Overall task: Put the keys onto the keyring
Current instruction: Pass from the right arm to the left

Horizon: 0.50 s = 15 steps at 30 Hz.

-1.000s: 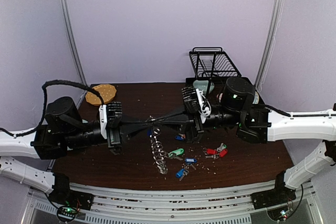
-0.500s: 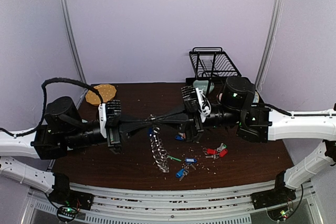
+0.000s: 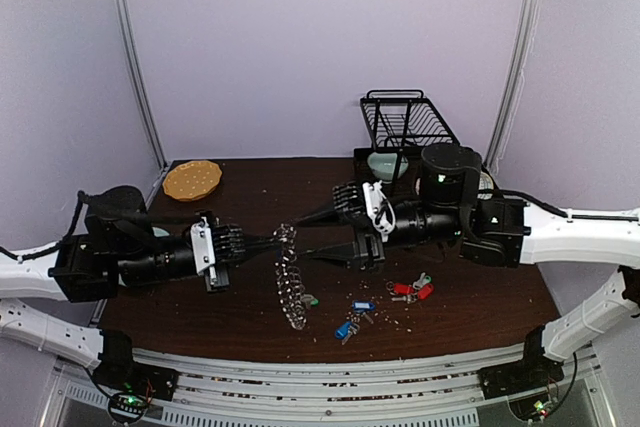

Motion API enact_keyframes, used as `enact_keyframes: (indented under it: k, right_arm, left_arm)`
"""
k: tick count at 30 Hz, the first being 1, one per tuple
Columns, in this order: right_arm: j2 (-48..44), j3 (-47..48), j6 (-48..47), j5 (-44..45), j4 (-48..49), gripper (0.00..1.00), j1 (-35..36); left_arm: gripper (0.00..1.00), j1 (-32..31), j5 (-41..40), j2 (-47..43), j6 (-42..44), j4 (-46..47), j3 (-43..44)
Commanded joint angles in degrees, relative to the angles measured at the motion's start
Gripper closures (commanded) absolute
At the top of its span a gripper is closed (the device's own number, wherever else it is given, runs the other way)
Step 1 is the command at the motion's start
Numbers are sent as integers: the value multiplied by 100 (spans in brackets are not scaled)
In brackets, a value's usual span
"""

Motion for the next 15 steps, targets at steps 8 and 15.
enact_keyframes:
  k: [8, 15]
  right_arm:
    - [-422, 494, -1136, 839, -1299, 55, 26]
    - [-308, 568, -955, 193, -975, 55, 25]
  left_arm:
    - [100, -547, -1397, -95, 2870, -1153, 793]
    - [100, -562, -1038, -218, 3361, -1096, 934]
